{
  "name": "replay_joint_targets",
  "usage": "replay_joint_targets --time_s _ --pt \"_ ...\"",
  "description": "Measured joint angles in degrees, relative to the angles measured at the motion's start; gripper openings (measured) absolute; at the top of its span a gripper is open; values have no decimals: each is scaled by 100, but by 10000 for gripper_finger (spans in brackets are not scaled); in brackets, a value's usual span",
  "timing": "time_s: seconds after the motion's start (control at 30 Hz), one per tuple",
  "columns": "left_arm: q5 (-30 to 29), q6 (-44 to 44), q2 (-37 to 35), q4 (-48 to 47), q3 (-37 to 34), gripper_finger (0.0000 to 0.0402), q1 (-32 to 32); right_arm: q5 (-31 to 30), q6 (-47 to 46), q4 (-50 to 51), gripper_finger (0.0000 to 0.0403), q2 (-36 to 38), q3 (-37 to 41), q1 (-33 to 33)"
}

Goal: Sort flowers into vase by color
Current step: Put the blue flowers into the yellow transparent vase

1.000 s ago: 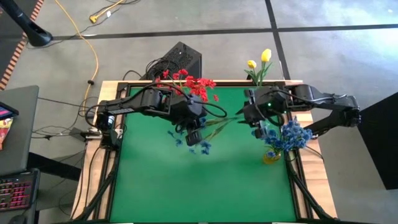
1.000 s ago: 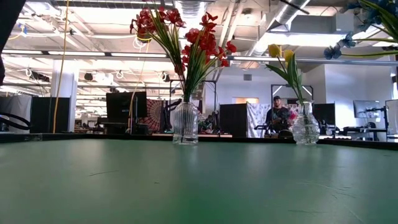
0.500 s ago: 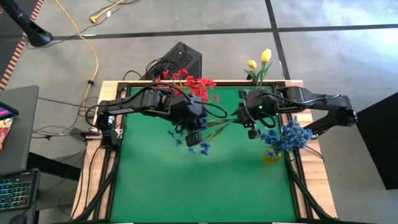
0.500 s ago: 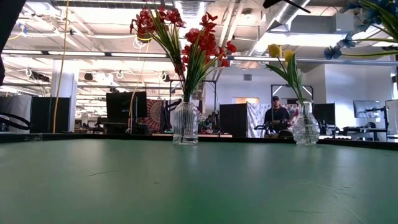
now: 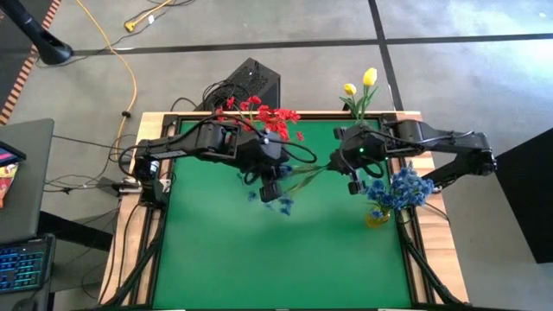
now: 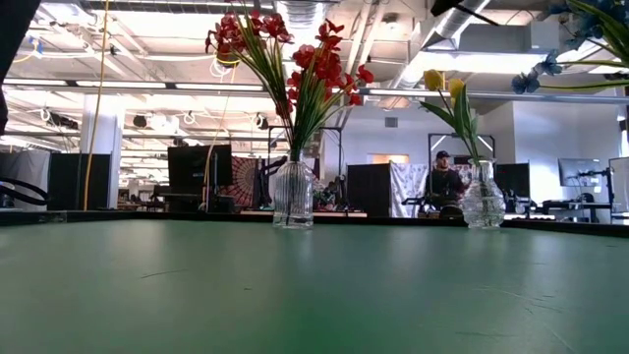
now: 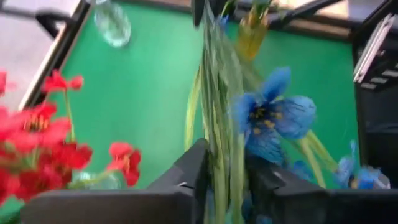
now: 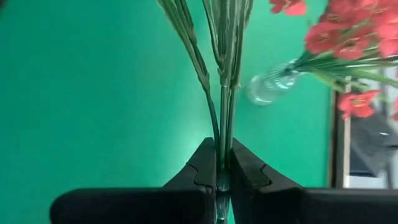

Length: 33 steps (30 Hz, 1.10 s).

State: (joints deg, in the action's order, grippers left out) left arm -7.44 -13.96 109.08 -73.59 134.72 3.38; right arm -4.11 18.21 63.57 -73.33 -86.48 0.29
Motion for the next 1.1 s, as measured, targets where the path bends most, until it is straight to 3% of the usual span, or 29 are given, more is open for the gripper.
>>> replay_joint_targets --time_s 0.27,0.43,0.6,0.8,0.97,1.03,1.1 --pt "75 295 -135 492 20 149 45 523 -122 378 43 394 0 -15" --pt "-6 277 -526 557 20 181 46 525 -191 483 43 963 -1 -150" --pt "-1001 750 -1006 812 39 185 379 576 -220 467 43 1515 0 -409" --pt "-2151 1112 -1062 1146 -256 185 1155 845 -229 129 43 2121 0 -593" --pt "-2733 1910 -1055 3024 -1703 185 1560 1473 -320 -653 46 2467 -2 -570" --pt "-2501 2451 -1048 4735 -2575 185 1591 1737 -335 -897 47 2532 -4 -513" --pt "-1719 3043 -1031 7105 -3567 185 1534 1998 -425 -1120 47 2544 -4 -439"
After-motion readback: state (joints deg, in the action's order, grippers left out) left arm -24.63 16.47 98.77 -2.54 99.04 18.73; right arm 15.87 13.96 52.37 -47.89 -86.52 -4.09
